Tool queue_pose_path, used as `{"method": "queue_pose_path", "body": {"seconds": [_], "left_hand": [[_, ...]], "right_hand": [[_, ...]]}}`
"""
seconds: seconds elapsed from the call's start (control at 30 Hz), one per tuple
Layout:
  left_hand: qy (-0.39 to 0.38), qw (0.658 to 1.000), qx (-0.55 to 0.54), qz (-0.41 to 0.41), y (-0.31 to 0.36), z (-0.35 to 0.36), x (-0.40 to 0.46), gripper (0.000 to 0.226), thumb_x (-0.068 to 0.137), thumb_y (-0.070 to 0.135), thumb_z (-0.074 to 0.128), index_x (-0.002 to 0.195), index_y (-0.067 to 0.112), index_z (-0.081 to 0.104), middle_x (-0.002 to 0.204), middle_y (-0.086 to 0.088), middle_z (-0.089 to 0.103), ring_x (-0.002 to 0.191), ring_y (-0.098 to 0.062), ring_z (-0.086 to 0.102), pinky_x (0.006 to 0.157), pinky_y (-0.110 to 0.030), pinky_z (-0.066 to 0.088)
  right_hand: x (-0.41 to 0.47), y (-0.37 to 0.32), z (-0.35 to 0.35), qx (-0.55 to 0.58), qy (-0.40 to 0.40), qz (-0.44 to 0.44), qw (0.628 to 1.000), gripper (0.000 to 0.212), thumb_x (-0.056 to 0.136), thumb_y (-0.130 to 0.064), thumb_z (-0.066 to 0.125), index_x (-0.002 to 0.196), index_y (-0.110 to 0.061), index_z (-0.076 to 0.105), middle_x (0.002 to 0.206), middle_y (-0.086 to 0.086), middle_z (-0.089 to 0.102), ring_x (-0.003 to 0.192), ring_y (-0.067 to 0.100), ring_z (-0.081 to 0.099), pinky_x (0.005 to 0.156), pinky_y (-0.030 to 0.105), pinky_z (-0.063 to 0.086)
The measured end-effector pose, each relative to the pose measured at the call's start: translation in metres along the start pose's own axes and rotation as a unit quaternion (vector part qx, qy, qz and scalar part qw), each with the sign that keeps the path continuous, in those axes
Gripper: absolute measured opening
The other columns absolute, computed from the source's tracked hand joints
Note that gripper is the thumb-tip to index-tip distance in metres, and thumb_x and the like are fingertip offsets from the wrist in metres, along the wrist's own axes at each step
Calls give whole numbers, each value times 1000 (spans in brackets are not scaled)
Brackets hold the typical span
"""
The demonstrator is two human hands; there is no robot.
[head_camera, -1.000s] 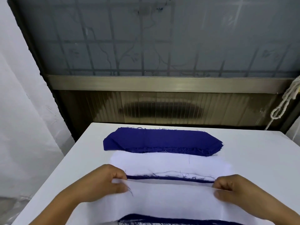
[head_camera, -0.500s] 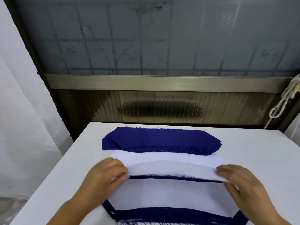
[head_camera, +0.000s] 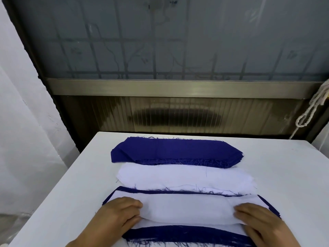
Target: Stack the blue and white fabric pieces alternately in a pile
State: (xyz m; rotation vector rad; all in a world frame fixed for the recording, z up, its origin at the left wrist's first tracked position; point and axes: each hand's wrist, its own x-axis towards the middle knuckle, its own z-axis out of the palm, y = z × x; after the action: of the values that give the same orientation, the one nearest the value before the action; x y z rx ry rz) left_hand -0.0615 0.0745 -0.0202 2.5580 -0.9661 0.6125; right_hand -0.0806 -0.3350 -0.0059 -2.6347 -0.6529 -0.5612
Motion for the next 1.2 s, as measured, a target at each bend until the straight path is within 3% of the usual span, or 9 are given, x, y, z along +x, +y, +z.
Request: {"method": "queue_pose_path", "body": {"seconds": [0.23,0.33,0.43,0.57,0.67,0.87,1.0,1.1,1.2], "left_hand": [[-60,997,-19,-38,-1,-8,1,31,89,59,55,72,33,63,105,27,63,96,12,56,79,-11,47],[-69,995,-26,-73,0,-7,7,37,86,66,54,72,32,59,95,28,59,88,9,54,78,-11,42],[-61,995,-15,-83,7,2,27,37,91,58,50,68,29,54,74,19,52,71,1,48,66,-12,40],[-54,993,9,-104,21,23,58,39,92,56,43,69,28,56,70,20,46,69,1,45,61,-16,40],[-74,988,33,-134,21,39,62,34,91,54,42,68,30,45,69,17,44,66,-2,42,59,-19,38],[-65,978,105,-169,1,29,48,51,74,31,79,58,29,30,55,15,33,46,-2,31,40,-16,25],[-85,973,128,-173,-14,23,48,52,76,31,77,55,27,30,52,14,30,42,-5,29,43,-11,15],[-116,970,153,-148,-19,19,52,48,77,33,75,52,25,35,50,11,36,43,-6,34,40,-17,24],[-97,973,165,-132,-20,17,70,46,75,30,77,52,22,39,51,10,37,46,-7,37,41,-21,28]], "right_hand": [[-2,12,7,6,43,-47,998,51,97,-49,38,79,-24,78,95,-13,70,93,-3,57,80,19,46],[2,7,1,20,30,-28,999,46,93,-55,45,77,-26,76,92,-15,68,87,-3,58,78,18,46],[16,-3,1,38,19,-27,999,35,95,-44,48,79,-24,73,91,-16,64,82,-1,58,75,16,45],[42,-24,19,25,-25,14,999,7,86,-21,64,81,-25,66,80,-16,59,64,-3,48,58,18,44],[49,-23,30,2,-114,99,989,9,92,-31,58,84,-29,60,80,-15,57,66,3,47,62,20,42],[37,-4,23,-3,-47,175,984,28,73,-17,78,62,-25,54,50,-17,36,43,0,33,43,25,38],[40,10,20,-70,-89,196,974,21,84,-32,62,68,-30,49,52,-13,44,49,8,44,52,25,43],[51,17,20,-123,-138,214,959,17,89,-40,46,77,-28,50,65,-11,57,62,9,55,58,22,44],[71,21,23,-131,-142,219,956,16,91,-37,46,78,-29,52,64,-11,57,60,9,55,56,22,42]]}}
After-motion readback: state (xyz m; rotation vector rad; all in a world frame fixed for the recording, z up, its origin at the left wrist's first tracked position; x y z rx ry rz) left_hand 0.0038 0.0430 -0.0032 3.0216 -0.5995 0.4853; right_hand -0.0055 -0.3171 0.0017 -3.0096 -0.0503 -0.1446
